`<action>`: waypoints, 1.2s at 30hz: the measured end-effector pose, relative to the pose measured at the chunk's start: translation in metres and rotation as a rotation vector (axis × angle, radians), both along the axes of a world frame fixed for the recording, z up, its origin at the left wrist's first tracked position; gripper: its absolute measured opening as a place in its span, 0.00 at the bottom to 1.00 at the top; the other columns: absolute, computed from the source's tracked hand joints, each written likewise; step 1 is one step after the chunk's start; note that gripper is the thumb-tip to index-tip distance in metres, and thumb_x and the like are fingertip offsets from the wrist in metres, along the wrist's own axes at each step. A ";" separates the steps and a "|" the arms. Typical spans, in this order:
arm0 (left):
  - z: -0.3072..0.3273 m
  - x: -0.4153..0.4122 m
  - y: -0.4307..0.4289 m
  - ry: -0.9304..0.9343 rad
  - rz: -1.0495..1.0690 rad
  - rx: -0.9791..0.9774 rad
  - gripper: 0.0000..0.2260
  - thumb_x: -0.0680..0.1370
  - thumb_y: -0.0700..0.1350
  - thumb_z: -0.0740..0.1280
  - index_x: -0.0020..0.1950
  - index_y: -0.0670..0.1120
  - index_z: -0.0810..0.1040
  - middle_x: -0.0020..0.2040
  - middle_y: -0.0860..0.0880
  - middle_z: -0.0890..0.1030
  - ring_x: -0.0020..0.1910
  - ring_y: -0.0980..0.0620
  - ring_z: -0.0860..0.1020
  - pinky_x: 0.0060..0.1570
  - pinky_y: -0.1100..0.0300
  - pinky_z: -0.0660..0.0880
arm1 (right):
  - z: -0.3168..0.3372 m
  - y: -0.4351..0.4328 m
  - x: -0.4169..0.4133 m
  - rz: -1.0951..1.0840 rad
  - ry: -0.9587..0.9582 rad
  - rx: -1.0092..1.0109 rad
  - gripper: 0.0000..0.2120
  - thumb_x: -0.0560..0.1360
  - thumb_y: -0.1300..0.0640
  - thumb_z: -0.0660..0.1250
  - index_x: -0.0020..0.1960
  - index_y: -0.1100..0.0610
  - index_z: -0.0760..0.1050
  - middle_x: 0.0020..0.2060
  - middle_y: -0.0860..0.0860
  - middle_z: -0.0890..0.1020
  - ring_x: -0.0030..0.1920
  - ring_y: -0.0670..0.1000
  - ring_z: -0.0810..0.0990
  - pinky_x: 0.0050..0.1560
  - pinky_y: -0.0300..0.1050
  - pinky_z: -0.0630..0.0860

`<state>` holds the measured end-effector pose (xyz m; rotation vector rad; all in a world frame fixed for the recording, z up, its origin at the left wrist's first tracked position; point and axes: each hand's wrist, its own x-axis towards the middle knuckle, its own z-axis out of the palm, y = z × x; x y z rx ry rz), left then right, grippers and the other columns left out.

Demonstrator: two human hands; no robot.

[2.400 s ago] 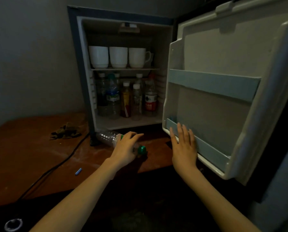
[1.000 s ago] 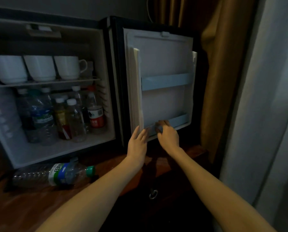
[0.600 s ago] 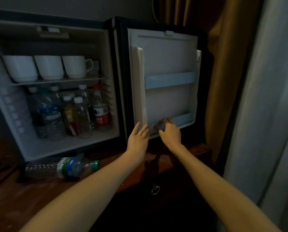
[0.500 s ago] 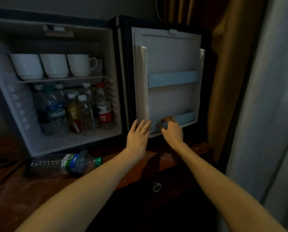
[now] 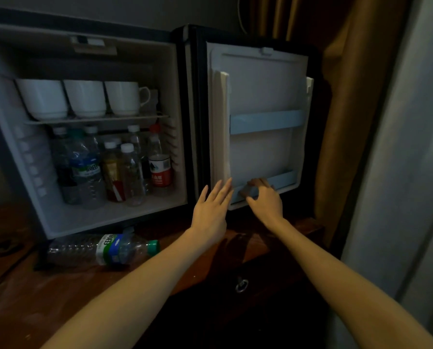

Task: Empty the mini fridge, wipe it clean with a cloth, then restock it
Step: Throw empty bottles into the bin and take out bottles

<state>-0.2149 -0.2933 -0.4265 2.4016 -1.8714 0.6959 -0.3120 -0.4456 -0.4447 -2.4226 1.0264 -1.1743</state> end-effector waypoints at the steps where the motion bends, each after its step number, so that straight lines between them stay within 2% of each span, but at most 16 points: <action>1: 0.000 0.001 0.002 0.037 -0.032 -0.012 0.33 0.81 0.43 0.57 0.79 0.48 0.40 0.79 0.50 0.36 0.77 0.50 0.37 0.75 0.49 0.38 | 0.000 0.000 0.000 0.007 -0.002 0.007 0.20 0.75 0.45 0.68 0.62 0.55 0.75 0.62 0.50 0.76 0.61 0.56 0.74 0.62 0.55 0.72; 5: 0.008 0.019 0.026 0.198 -0.079 -0.046 0.34 0.81 0.46 0.60 0.80 0.50 0.41 0.80 0.50 0.42 0.78 0.50 0.42 0.76 0.49 0.42 | 0.005 0.001 0.000 -0.013 0.017 0.025 0.21 0.76 0.47 0.68 0.65 0.56 0.75 0.65 0.53 0.75 0.65 0.57 0.73 0.71 0.59 0.62; 9: 0.008 0.055 0.075 0.376 -0.020 -0.013 0.32 0.82 0.50 0.59 0.80 0.51 0.44 0.80 0.49 0.52 0.78 0.49 0.50 0.75 0.49 0.46 | -0.004 0.031 0.008 -0.008 -0.181 -0.113 0.22 0.76 0.50 0.68 0.67 0.58 0.73 0.62 0.57 0.76 0.63 0.59 0.73 0.64 0.57 0.71; 11: 0.003 0.078 0.105 0.424 0.044 -0.017 0.28 0.83 0.55 0.55 0.80 0.51 0.48 0.78 0.48 0.60 0.76 0.48 0.58 0.75 0.49 0.50 | -0.013 0.059 0.022 0.073 -0.256 -0.210 0.21 0.77 0.52 0.68 0.67 0.58 0.72 0.59 0.56 0.76 0.62 0.58 0.74 0.62 0.55 0.72; 13: 0.000 0.102 0.136 0.478 0.126 -0.034 0.29 0.81 0.62 0.51 0.79 0.52 0.51 0.74 0.48 0.67 0.71 0.47 0.67 0.73 0.48 0.56 | -0.021 0.090 0.041 0.163 -0.256 -0.270 0.21 0.76 0.52 0.67 0.67 0.57 0.72 0.60 0.55 0.75 0.65 0.56 0.71 0.65 0.56 0.69; 15: -0.002 0.122 0.165 0.507 0.202 -0.047 0.31 0.79 0.66 0.49 0.79 0.53 0.54 0.72 0.48 0.70 0.69 0.47 0.70 0.71 0.48 0.58 | -0.025 0.119 0.063 0.238 -0.217 -0.346 0.20 0.76 0.52 0.67 0.66 0.56 0.73 0.61 0.54 0.74 0.68 0.56 0.68 0.71 0.55 0.63; 17: -0.004 0.137 0.191 0.491 0.255 -0.024 0.33 0.78 0.68 0.49 0.79 0.53 0.55 0.71 0.49 0.71 0.68 0.47 0.70 0.71 0.47 0.58 | -0.025 0.147 0.085 0.362 -0.165 -0.419 0.19 0.75 0.52 0.67 0.65 0.55 0.74 0.59 0.53 0.75 0.66 0.55 0.71 0.71 0.53 0.62; 19: -0.009 0.149 0.214 0.493 0.274 0.020 0.35 0.77 0.69 0.51 0.79 0.52 0.54 0.71 0.49 0.71 0.67 0.48 0.71 0.68 0.49 0.63 | -0.022 0.173 0.107 0.552 -0.066 -0.353 0.20 0.76 0.48 0.65 0.65 0.55 0.74 0.56 0.52 0.77 0.60 0.54 0.75 0.65 0.51 0.69; 21: -0.014 0.162 0.233 0.487 0.281 0.072 0.37 0.75 0.70 0.53 0.79 0.52 0.53 0.75 0.50 0.66 0.72 0.49 0.66 0.69 0.51 0.63 | -0.021 0.195 0.127 0.672 0.103 -0.226 0.23 0.77 0.43 0.64 0.67 0.53 0.72 0.58 0.51 0.76 0.58 0.53 0.76 0.58 0.49 0.73; 24: -0.021 0.175 0.250 0.373 0.280 0.117 0.37 0.76 0.66 0.60 0.79 0.53 0.52 0.78 0.52 0.59 0.76 0.51 0.59 0.75 0.45 0.51 | -0.026 0.212 0.148 0.684 0.366 -0.215 0.28 0.76 0.39 0.64 0.72 0.46 0.65 0.63 0.47 0.72 0.59 0.51 0.76 0.52 0.48 0.76; 27: -0.029 0.181 0.254 0.293 0.245 0.097 0.37 0.75 0.60 0.67 0.79 0.52 0.54 0.77 0.51 0.59 0.75 0.50 0.60 0.75 0.44 0.49 | -0.025 0.213 0.160 0.632 0.583 -0.264 0.34 0.73 0.35 0.65 0.75 0.42 0.58 0.64 0.48 0.71 0.58 0.53 0.77 0.51 0.49 0.76; 29: -0.036 0.184 0.254 0.265 0.223 0.062 0.38 0.74 0.58 0.69 0.78 0.52 0.55 0.74 0.49 0.60 0.73 0.48 0.62 0.73 0.47 0.54 | -0.023 0.210 0.164 0.606 0.636 -0.211 0.38 0.70 0.32 0.67 0.75 0.41 0.57 0.64 0.47 0.73 0.58 0.52 0.77 0.53 0.49 0.76; 32: -0.043 0.189 0.248 0.223 0.209 0.004 0.38 0.72 0.58 0.69 0.78 0.52 0.56 0.71 0.47 0.62 0.70 0.46 0.64 0.68 0.50 0.60 | -0.015 0.207 0.166 0.636 0.608 -0.090 0.38 0.66 0.32 0.70 0.72 0.40 0.62 0.63 0.43 0.75 0.58 0.47 0.77 0.55 0.44 0.75; 36: -0.050 0.191 0.235 0.248 0.191 -0.056 0.37 0.70 0.60 0.71 0.75 0.53 0.61 0.67 0.49 0.68 0.67 0.48 0.68 0.68 0.49 0.61 | 0.004 0.202 0.165 0.764 0.586 0.257 0.34 0.63 0.39 0.77 0.66 0.41 0.69 0.57 0.42 0.78 0.51 0.42 0.80 0.53 0.42 0.79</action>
